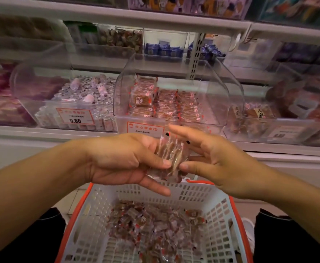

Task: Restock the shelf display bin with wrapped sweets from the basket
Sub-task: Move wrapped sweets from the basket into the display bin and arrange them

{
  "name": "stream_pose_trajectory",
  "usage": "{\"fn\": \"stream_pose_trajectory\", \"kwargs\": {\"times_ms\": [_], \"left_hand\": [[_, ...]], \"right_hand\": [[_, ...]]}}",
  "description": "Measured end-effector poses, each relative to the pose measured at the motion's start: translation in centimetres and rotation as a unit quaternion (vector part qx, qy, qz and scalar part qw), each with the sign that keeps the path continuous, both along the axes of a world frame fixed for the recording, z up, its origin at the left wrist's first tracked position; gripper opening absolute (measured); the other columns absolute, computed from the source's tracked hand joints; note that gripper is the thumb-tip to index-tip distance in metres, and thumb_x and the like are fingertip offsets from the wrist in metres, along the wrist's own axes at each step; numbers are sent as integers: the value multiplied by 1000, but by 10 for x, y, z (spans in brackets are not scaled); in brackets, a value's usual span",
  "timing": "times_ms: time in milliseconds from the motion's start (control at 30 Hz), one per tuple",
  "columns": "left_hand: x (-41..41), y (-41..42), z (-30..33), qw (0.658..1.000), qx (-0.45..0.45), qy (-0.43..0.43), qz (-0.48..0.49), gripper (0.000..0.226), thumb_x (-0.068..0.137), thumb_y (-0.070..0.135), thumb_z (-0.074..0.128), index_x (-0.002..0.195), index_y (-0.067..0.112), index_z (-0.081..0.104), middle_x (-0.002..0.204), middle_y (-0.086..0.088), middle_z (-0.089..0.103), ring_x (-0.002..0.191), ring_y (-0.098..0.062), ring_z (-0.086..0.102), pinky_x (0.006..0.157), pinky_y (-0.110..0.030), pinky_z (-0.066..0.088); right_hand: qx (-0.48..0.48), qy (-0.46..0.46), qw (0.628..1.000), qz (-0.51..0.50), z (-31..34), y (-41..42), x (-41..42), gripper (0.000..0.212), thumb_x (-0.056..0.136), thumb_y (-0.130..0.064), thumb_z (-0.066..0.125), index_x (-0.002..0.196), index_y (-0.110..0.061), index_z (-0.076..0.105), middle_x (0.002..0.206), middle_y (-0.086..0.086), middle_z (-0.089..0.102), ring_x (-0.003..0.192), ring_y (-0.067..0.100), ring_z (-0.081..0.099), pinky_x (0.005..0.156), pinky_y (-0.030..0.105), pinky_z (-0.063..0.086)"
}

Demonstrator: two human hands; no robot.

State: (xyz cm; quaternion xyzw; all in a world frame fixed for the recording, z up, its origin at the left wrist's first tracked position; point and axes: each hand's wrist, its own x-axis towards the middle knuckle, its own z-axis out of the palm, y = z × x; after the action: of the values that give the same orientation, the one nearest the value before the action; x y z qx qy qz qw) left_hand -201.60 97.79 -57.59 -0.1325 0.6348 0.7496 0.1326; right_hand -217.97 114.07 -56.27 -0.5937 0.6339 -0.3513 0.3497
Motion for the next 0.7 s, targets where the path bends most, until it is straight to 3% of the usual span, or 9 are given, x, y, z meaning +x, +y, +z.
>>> {"fn": "stream_pose_trajectory", "kwargs": {"times_ms": [133,200,333,467,567,600,633,700], "left_hand": [[-5,12,7,1000,13,1,-19,25,83,0,71,104,12,65,97,-5,67,91,-15,66,75,-29,56],[-7,18,10,999,-48,-9,-12,34,82,-8,70,107,11,57,89,0,66,80,-10,65,67,-25,55],[-8,19,14,993,-110,-41,9,55,78,-9,73,121,13,46,92,-6,67,77,-14,64,61,-25,53],[-4,14,32,993,-112,-19,30,58,76,10,81,122,15,47,86,-4,70,70,-11,65,57,-23,52],[-1,-7,55,977,-134,37,159,58,69,52,76,111,17,57,87,0,72,72,-10,66,54,-25,54],[2,-16,60,949,-205,50,236,58,70,62,71,107,19,60,86,2,73,72,-11,68,53,-27,53],[5,-27,63,894,-309,58,318,51,75,65,66,101,21,61,81,4,73,70,-10,69,53,-27,51],[13,-48,63,728,-536,57,425,35,83,58,62,82,23,62,68,3,69,63,-12,65,54,-29,47]], "right_hand": [[-40,30,997,-50,2,-1,-1,68,75,-13,83,133,-35,56,118,-13,65,109,4,64,94,30,54],[-44,51,997,-41,4,-1,0,62,67,-19,89,123,-30,64,109,-9,69,104,7,67,92,31,55],[-37,90,995,5,8,-4,2,38,70,-21,89,102,-27,69,98,-7,71,92,13,69,86,40,54],[-46,105,993,21,20,-13,-1,31,70,-19,85,95,-27,69,90,-1,72,81,17,69,76,44,54],[-79,75,994,-19,38,-26,-10,35,66,-32,87,95,-24,70,89,3,75,78,25,71,69,41,58],[-85,61,993,-47,44,-34,-15,39,64,-37,89,97,-26,71,90,1,76,78,22,73,66,34,59],[-86,49,992,-82,49,-43,-22,40,62,-40,89,97,-28,72,89,-2,76,76,16,73,63,25,57],[-71,59,986,-138,52,-71,-33,32,66,-39,85,92,-27,73,82,-8,76,66,5,70,55,13,50]]}}
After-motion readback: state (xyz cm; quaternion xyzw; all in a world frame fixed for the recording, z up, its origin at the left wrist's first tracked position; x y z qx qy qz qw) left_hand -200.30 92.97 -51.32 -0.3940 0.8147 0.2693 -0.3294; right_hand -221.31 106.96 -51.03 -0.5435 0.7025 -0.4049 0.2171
